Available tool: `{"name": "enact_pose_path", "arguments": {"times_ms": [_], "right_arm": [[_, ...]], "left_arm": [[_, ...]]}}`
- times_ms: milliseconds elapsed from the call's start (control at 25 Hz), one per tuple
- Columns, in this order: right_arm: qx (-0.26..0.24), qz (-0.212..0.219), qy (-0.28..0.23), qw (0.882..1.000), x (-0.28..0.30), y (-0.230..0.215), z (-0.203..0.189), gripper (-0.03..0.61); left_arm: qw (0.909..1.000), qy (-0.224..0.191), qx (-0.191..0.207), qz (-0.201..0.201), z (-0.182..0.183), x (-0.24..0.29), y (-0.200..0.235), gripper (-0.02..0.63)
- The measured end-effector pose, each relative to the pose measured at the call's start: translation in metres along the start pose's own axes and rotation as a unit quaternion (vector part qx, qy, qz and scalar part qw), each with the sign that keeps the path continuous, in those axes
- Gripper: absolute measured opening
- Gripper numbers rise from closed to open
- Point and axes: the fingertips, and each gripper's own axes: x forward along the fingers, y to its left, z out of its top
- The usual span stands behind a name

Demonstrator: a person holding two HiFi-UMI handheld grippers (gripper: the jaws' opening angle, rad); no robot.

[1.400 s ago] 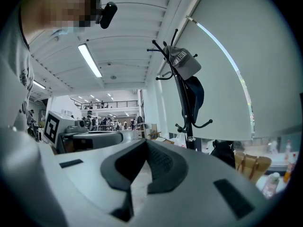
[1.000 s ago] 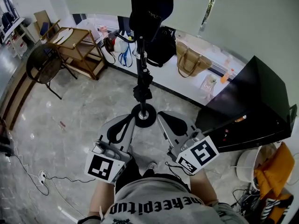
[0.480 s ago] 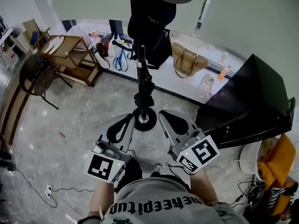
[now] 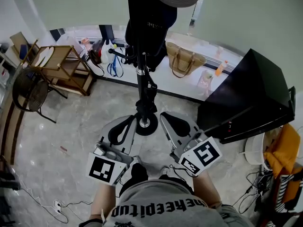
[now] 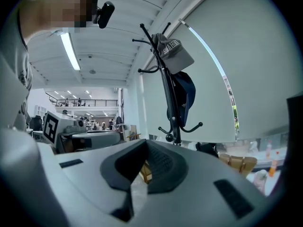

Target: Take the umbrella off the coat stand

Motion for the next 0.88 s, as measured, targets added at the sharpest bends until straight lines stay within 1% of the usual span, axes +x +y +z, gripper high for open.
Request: {"name": "enact_pose_path", "arguments": {"times_ms": [520, 880], "right_arm": [[0.002, -0.048, 0.0, 0.999, 0.034, -0.003, -0.003, 0.011], [0.007, -0.093, -0.001, 0.996, 0.042, -0.012, -0.006, 0.011]], "left_arm": [[0.999, 0.003, -0.008, -0.045, -0.007, 0.012, 0.04, 0.016], [0.9959, 0.005, -0.011, -0.09, -0.012, 0.028, 0.05, 0.015]]}}
